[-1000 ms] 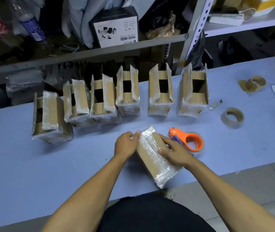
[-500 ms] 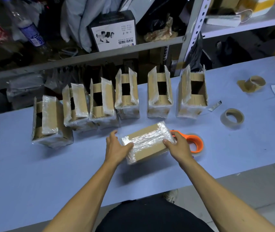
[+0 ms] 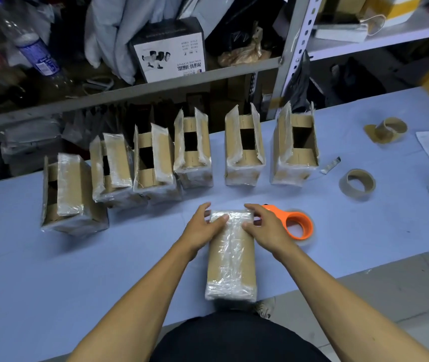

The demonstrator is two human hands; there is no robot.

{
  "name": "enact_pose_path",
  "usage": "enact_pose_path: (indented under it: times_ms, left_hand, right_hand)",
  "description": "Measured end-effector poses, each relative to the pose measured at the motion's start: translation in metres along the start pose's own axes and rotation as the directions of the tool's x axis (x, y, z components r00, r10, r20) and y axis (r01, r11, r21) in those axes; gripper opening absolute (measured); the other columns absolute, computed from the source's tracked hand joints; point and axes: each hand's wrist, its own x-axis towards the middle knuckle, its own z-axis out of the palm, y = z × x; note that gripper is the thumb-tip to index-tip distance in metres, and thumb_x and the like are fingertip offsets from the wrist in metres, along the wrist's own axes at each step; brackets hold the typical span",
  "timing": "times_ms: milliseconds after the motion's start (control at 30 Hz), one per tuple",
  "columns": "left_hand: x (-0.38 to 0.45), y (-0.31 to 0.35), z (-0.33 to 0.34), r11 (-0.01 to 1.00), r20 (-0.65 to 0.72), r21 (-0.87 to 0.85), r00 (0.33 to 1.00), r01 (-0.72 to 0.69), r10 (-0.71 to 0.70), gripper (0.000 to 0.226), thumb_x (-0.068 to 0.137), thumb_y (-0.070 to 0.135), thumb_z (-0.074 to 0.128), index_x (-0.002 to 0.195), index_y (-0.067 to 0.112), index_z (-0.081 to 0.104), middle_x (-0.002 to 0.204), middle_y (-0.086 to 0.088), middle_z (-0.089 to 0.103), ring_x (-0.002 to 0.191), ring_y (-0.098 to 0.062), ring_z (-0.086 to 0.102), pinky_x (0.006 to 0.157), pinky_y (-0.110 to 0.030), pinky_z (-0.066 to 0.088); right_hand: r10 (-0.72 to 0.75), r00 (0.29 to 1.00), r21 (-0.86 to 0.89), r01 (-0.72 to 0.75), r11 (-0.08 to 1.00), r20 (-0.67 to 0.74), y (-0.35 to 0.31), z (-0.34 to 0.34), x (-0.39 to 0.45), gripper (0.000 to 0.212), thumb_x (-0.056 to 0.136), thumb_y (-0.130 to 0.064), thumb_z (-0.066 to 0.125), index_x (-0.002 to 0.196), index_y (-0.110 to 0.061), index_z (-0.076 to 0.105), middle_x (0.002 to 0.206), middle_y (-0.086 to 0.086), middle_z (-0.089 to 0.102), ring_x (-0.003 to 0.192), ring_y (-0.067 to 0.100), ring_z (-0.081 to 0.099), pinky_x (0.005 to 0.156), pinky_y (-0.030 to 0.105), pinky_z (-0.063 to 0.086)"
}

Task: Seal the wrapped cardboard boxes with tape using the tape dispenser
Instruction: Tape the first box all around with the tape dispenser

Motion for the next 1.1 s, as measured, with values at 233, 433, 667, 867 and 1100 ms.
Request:
enact_pose_path:
  times_ms: [233,433,667,867,1100]
  left_hand:
    - [0.004,-0.007,0.017,0.998,-0.073,-0.056,0.997,-0.016,0.012,0.016,0.093,0.035,0.071,0.101,0.026,0.060,0.089,-0.002,0.066,0.073,-0.016,0.059,0.071,-0.032,0.051]
    - [0.002,-0.003,0.015,0.997,-0.051,-0.063,0.997,-0.052,0.049,0.016,0.092,0.030,0.073,0.099,0.021,0.062,0.094,-0.001,0.068,0.076,-0.015,0.063,0.072,-0.030,0.052]
    - [0.007,0.010,0.011,0.863,-0.065,0.463,0.962,-0.205,0.264,0.040,0.093,0.027,0.071,0.127,0.010,0.060,0.138,-0.005,0.051,0.132,-0.022,0.047,0.099,-0.020,0.033]
    - [0.006,0.056,0.014,0.906,-0.139,0.307,0.929,-0.290,0.344,0.030,0.098,0.027,0.062,0.126,0.016,0.063,0.132,-0.003,0.061,0.127,-0.021,0.055,0.098,-0.026,0.041]
    - [-0.001,0.111,0.005,0.925,0.053,-0.360,0.987,-0.123,0.151,0.033,0.098,0.044,0.060,0.110,0.015,0.067,0.091,0.001,0.074,0.095,-0.018,0.071,0.079,-0.030,0.054]
  right_hand:
    - [0.101,0.917,-0.499,-0.299,0.813,-0.386,0.025,-0.037,-0.002,0.049,0.095,-0.030,0.058,0.136,-0.007,0.047,0.131,0.016,0.055,0.120,0.036,0.052,0.090,0.042,0.044]
    - [-0.001,0.990,-0.623,-0.090,0.777,-0.143,0.041,-0.037,-0.011,0.057,0.088,-0.014,0.051,0.135,-0.047,0.045,0.117,-0.003,0.053,0.101,0.024,0.053,0.080,0.028,0.037]
    - [0.170,0.934,-0.250,-0.254,0.934,-0.315,0.001,-0.061,-0.002,0.013,0.088,-0.009,0.043,0.097,-0.015,0.050,0.100,0.012,0.065,0.071,0.019,0.053,0.051,0.026,0.034]
    - [-0.152,0.950,-0.262,0.079,0.962,-0.272,-0.055,-0.070,-0.022,0.043,0.068,-0.056,0.073,0.085,-0.025,0.049,0.075,-0.006,0.059,0.067,0.012,0.059,0.053,0.025,0.045]
    - [-0.374,0.919,-0.460,0.280,0.843,-0.125,-0.073,-0.068,-0.017,0.049,0.064,-0.070,0.071,0.083,-0.032,0.046,0.076,-0.012,0.056,0.063,0.005,0.055,0.051,0.013,0.036]
